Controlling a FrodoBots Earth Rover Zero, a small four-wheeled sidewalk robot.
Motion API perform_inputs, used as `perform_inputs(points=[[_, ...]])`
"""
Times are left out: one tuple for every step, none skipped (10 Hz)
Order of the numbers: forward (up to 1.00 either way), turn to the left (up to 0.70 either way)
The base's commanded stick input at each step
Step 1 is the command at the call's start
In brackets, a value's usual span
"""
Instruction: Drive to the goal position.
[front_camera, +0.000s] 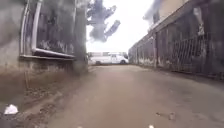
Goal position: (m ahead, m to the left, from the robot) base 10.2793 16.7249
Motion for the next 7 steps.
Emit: perform_inputs(points=[[1.00, 0.00], [1.00, 0.00], [1.00, 0.00], [1.00, 0.00], [1.00, 0.00], [1.00, 0.00], [1.00, 0.00]])
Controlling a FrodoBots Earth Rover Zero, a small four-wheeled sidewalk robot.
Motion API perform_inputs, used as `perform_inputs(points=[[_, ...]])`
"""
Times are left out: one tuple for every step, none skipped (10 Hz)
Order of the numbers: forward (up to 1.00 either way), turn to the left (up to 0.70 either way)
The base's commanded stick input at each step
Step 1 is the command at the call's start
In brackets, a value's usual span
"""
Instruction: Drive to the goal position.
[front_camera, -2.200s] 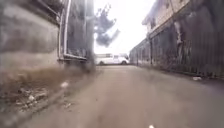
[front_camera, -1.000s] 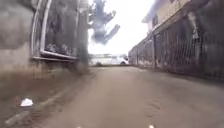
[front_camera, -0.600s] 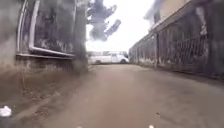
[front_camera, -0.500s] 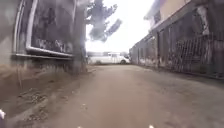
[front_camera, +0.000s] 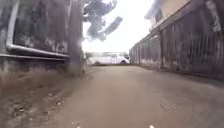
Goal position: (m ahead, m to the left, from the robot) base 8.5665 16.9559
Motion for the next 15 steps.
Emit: perform_inputs(points=[[1.00, 0.00], [1.00, 0.00], [1.00, -0.08], [1.00, -0.27], [1.00, -0.27], [1.00, -0.27], [1.00, -0.24], [1.00, -0.08], [1.00, 0.00], [1.00, 0.00], [1.00, 0.00], [1.00, 0.00], [1.00, 0.00], [1.00, 0.00], [1.00, 0.00]])
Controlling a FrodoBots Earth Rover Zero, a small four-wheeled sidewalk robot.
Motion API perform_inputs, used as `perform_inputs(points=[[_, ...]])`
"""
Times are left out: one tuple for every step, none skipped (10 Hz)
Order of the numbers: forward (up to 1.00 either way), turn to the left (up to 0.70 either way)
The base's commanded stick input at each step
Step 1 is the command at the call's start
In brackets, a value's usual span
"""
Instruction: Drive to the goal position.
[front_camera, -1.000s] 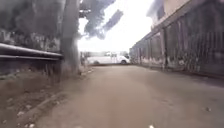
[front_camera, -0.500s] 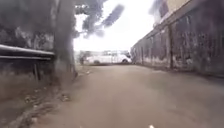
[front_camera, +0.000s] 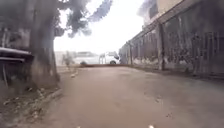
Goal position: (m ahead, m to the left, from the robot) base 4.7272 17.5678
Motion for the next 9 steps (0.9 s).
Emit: perform_inputs(points=[[1.00, 0.00], [1.00, 0.00], [1.00, 0.00], [1.00, 0.00], [1.00, 0.00], [1.00, 0.00], [1.00, 0.00], [1.00, 0.00], [1.00, 0.00]])
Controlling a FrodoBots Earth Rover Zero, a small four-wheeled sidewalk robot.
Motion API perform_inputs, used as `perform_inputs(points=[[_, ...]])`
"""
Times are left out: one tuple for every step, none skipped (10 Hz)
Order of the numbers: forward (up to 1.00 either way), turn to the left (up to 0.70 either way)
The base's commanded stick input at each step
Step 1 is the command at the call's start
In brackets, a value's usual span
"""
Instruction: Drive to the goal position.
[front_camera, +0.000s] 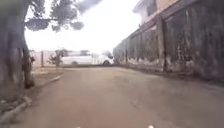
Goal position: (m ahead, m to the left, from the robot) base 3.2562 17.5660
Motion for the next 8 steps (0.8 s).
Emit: perform_inputs(points=[[1.00, 0.00], [1.00, 0.00], [1.00, 0.00], [1.00, 0.00], [1.00, 0.00], [1.00, 0.00], [1.00, 0.00], [1.00, 0.00]])
